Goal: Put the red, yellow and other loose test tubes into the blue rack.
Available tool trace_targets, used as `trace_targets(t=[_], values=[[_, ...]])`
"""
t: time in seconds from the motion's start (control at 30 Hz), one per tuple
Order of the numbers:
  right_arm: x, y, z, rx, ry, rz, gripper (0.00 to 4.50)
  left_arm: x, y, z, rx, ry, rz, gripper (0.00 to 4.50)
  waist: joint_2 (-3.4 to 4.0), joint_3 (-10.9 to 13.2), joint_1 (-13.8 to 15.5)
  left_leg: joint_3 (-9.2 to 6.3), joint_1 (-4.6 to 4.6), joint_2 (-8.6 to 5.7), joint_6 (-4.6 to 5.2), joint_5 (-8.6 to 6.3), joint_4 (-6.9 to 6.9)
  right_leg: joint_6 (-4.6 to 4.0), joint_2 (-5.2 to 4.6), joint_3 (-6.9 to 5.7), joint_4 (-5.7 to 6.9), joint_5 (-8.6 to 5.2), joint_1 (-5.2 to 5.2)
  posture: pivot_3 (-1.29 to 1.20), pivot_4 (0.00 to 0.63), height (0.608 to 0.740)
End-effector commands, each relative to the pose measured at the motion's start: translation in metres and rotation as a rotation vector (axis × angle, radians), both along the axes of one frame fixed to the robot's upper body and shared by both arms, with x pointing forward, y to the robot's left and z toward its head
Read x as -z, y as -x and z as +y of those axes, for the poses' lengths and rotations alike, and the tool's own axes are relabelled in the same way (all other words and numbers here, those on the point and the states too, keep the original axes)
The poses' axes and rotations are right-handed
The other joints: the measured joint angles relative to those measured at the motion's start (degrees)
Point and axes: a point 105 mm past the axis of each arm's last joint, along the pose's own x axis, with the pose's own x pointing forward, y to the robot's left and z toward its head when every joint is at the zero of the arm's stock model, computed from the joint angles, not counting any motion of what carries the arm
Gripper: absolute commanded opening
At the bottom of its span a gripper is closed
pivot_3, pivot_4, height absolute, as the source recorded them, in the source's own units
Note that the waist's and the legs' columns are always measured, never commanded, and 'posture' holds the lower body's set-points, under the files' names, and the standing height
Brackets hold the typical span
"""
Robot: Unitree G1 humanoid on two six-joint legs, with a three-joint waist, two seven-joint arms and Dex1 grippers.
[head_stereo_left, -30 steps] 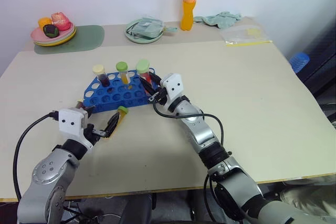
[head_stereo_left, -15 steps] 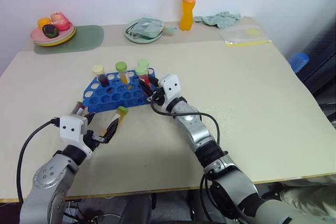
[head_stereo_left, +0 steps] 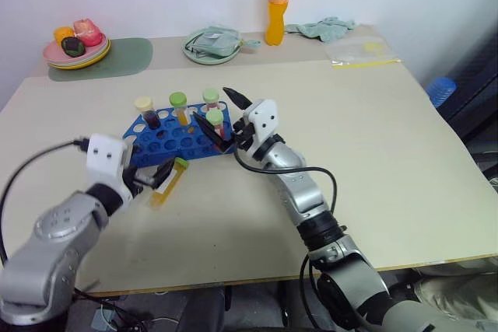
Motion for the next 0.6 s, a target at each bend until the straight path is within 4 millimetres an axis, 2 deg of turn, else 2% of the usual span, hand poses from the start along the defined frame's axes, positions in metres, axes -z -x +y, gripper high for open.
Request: trace_targets(t=[0.03,0.07,0.17,0.27,0.4,0.6], values=[[-0.016,0.008,-0.013,-0.049,-0.003,-0.035,4.45,0.014,0.008,-0.002,0.028,-0.053,0.281,4.50,0.00,0.0,-0.4,0.00,0.00,0.01,0.00,0.00,0.00,0.00,0.03,0.00,-0.01,0.00,0.00,0.00,0.150,0.740],[-0.016,0.010,-0.017,-0.064,0.017,-0.038,4.45,0.018,0.010,0.000,0.053,-0.102,0.365,4.50,0.00,0.0,-0.5,0.00,0.00,0.01,0.00,0.01,0.00,0.00,0.05,-0.01,-0.01,0.00,0.01,0.00,0.150,0.740],[-0.011,0.024,-0.029,-0.165,0.112,-0.035,4.45,0.012,0.003,0.002,0.102,-0.165,0.481,4.50,0.02,0.1,-0.6,0.02,0.03,0.09,-0.04,0.03,-0.05,-0.01,0.17,0.04,0.02,-0.01,-0.06,0.00,0.150,0.740],[-0.003,0.039,-0.036,-0.263,0.193,-0.008,4.45,0.007,-0.002,0.004,0.101,-0.227,0.529,4.50,0.00,0.1,-0.4,0.04,0.02,0.08,-0.05,0.03,-0.04,-0.04,0.13,0.05,0.00,-0.04,-0.05,0.00,0.150,0.740],[0.004,0.056,-0.042,-0.353,0.270,0.019,4.45,0.012,-0.006,0.005,0.081,-0.258,0.590,4.50,0.00,0.1,-0.4,0.05,0.02,0.08,-0.05,0.03,-0.06,-0.04,0.10,0.07,0.00,-0.04,-0.07,0.00,0.150,0.740],[0.014,0.069,-0.045,-0.375,0.309,0.049,4.45,0.026,-0.015,-0.004,0.079,-0.169,0.679,4.50,-0.04,0.1,-0.1,0.04,-0.01,0.06,-0.05,0.03,0.00,-0.03,0.06,0.07,0.00,-0.03,-0.06,0.00,0.150,0.740]])
